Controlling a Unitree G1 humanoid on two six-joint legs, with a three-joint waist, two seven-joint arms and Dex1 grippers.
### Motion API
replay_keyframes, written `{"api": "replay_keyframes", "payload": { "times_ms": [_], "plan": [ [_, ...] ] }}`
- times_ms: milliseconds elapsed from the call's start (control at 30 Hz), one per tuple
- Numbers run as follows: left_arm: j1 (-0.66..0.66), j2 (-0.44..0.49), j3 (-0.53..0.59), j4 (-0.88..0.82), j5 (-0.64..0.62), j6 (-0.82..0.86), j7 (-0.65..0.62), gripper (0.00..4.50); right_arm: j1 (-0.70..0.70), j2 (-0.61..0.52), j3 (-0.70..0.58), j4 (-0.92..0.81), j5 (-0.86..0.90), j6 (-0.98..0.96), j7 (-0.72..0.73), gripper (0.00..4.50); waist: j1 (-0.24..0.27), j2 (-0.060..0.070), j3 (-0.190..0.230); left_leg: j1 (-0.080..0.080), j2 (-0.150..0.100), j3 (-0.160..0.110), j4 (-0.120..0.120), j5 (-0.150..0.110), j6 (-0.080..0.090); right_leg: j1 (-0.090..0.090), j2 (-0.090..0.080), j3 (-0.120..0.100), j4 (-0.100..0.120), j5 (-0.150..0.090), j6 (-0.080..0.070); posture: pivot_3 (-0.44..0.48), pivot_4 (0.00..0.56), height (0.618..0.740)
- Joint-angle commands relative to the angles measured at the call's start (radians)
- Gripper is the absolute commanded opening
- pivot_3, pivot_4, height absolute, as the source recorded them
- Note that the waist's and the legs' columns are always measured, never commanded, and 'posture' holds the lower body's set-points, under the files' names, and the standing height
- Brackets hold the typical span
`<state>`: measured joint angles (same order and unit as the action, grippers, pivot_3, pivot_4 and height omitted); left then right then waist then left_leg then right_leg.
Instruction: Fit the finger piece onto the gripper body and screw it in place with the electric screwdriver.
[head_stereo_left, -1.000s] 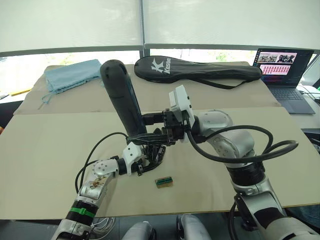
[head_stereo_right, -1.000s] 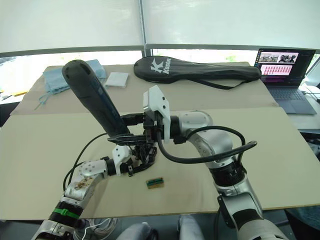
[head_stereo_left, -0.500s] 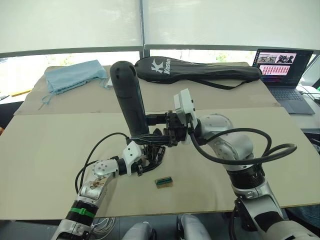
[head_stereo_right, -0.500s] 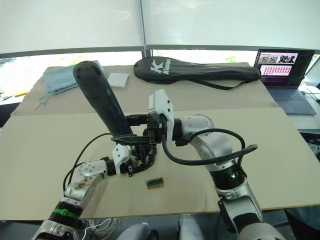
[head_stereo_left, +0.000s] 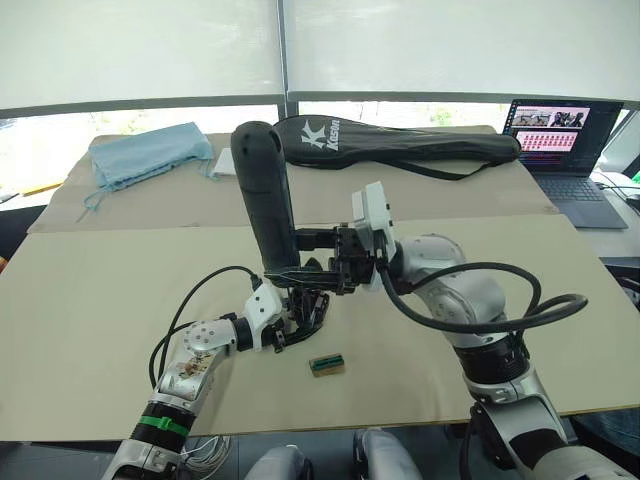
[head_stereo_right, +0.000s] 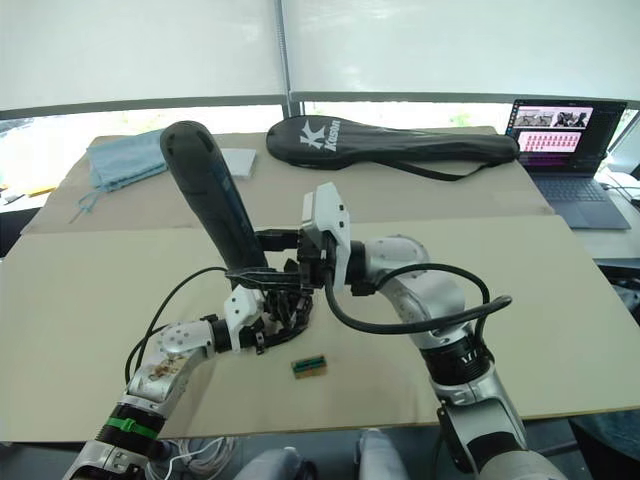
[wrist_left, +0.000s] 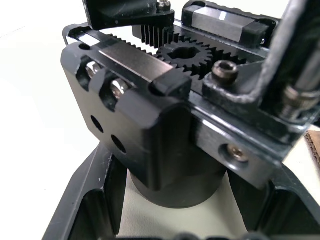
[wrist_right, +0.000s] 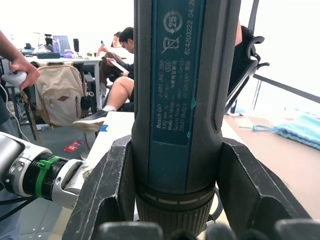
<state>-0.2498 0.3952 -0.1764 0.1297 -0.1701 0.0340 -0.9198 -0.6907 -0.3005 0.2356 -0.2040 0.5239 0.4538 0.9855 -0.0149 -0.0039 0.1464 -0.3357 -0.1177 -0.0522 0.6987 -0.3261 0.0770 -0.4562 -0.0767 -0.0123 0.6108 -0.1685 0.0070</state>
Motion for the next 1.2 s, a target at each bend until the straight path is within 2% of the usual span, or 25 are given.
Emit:
{"api": "replay_keyframes", "payload": {
  "times_ms": [33,633,1200],
  "plan": [
    [0.033,0.017,-0.02,0.021,0.01,0.02,-0.019,2.35,0.022,-0.018,0.034,0.031,-0.054,0.022,-0.019,1.9,0.0,0.0,0.0,0.0,0.0,0.0,0.0,0.0,0.0,0.0,0.0,0.0,0.0,0.0,0.0,0.0,0.15,0.74],
    [0.032,0.018,-0.019,0.028,0.01,0.019,-0.021,2.35,0.059,-0.034,0.034,0.051,-0.044,0.059,-0.06,1.9,-0.001,-0.001,-0.016,0.002,0.0,0.0,-0.003,0.0,0.0,0.001,0.0,0.0,0.0,0.0,0.0,0.0,0.15,0.74],
    [0.032,0.015,-0.02,0.029,0.009,0.021,-0.021,2.35,-0.044,-0.025,0.057,0.072,-0.047,0.2,-0.114,1.9,-0.001,0.0,-0.021,0.002,0.0,0.0,-0.004,0.0,0.0,0.001,0.0,0.002,0.0,-0.001,-0.001,0.0,0.15,0.74]
  ]
}}
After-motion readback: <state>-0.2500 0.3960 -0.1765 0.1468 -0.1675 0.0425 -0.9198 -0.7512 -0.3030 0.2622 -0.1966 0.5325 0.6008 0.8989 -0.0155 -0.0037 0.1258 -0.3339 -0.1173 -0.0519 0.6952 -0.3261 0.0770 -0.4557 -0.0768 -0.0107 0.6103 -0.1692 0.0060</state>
